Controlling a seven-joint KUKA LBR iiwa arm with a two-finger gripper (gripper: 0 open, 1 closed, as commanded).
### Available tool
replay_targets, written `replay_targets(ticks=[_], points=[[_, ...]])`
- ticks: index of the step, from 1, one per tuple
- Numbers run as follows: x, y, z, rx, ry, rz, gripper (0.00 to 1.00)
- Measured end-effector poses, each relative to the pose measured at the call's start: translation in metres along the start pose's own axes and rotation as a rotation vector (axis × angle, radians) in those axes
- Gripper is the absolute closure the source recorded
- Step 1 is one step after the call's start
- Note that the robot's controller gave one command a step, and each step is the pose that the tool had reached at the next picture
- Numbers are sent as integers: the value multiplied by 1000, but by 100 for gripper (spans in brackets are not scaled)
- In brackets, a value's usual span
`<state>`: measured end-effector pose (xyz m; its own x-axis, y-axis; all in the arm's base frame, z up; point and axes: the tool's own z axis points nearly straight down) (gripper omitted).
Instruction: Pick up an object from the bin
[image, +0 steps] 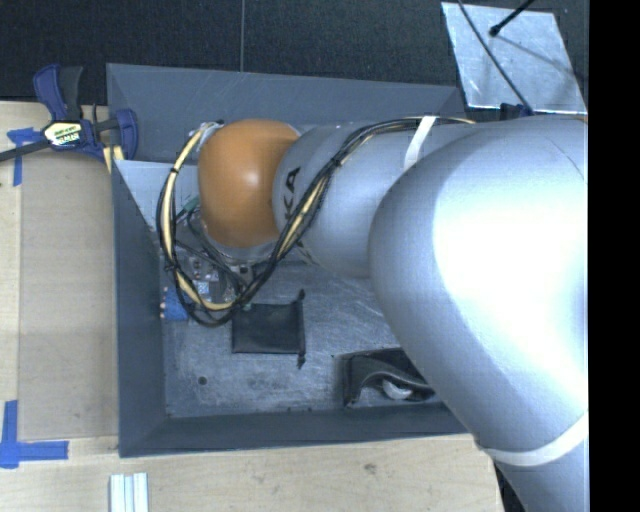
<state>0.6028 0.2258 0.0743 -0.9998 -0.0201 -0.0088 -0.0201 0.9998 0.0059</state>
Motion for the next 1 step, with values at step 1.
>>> replay_targets(ticks=[1], points=[[-3, -6, -132, 2, -3, -32, 100]])
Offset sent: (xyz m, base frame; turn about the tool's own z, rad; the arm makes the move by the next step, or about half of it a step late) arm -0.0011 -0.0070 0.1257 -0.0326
